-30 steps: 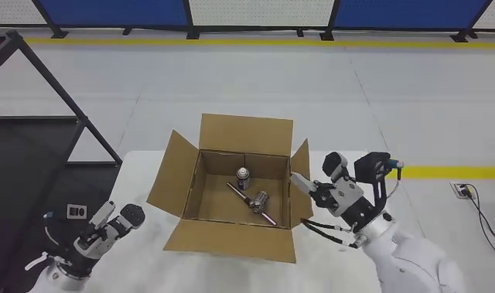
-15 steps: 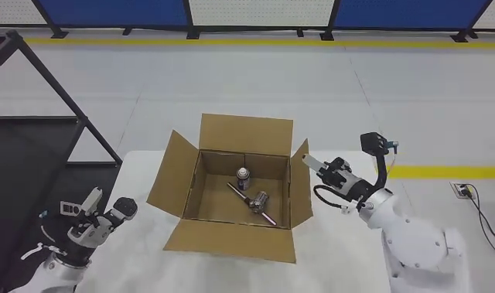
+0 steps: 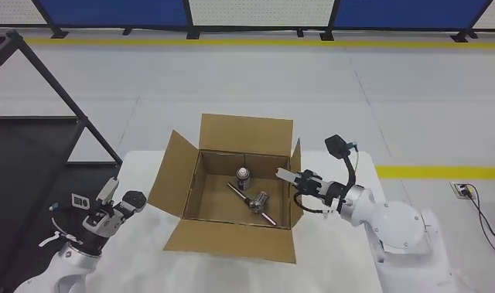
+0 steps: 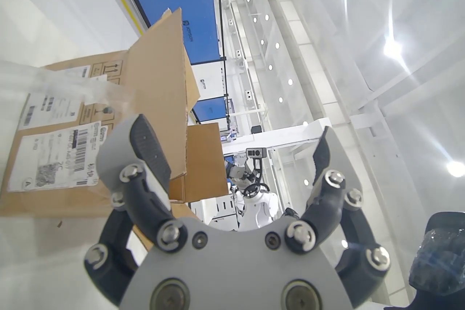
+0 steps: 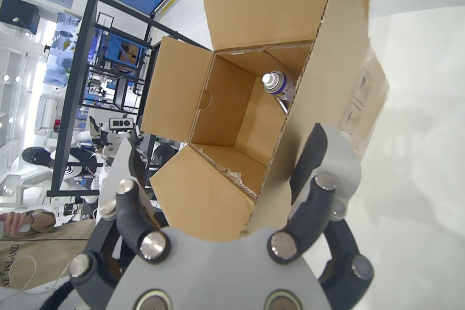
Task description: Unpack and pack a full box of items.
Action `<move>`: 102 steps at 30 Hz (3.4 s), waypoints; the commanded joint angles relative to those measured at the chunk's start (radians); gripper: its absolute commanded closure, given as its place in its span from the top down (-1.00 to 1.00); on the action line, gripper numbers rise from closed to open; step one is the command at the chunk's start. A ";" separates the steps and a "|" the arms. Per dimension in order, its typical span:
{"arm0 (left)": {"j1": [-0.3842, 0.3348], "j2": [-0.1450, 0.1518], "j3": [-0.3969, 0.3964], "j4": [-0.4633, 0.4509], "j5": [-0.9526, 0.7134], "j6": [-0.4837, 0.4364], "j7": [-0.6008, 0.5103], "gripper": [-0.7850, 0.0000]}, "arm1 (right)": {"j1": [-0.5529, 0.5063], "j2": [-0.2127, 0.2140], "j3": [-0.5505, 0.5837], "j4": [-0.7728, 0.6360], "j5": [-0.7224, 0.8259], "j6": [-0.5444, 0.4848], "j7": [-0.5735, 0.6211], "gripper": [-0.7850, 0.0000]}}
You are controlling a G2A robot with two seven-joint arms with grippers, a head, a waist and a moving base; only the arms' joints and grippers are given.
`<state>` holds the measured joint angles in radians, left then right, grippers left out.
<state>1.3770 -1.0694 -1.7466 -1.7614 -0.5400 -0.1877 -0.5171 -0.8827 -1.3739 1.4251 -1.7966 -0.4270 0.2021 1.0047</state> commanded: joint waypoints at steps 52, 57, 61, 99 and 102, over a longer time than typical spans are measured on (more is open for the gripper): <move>-0.289 -0.012 0.391 0.070 0.409 0.372 -0.087 1.00 | 0.218 -0.010 -0.338 0.337 -0.062 0.048 -0.030 1.00; -0.285 -0.013 0.398 0.065 0.413 0.376 -0.087 1.00 | 0.234 -0.010 -0.353 0.352 -0.076 0.056 -0.015 1.00; -0.281 -0.014 0.405 0.059 0.417 0.379 -0.089 1.00 | 0.238 -0.008 -0.355 0.352 -0.080 0.055 -0.008 1.00; -0.142 -0.004 0.244 -0.093 0.246 0.265 -0.091 1.00 | 0.254 0.010 -0.359 0.362 0.006 0.003 0.054 1.00; -0.125 -0.002 0.215 -0.106 0.215 0.244 -0.094 1.00 | 0.241 0.015 -0.339 0.323 0.016 -0.021 0.035 1.00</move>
<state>1.2451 -1.0723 -1.5201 -1.8629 -0.3129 0.0640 -0.6097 -0.6352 -1.3613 1.0770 -1.4563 -0.4137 0.1908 1.0452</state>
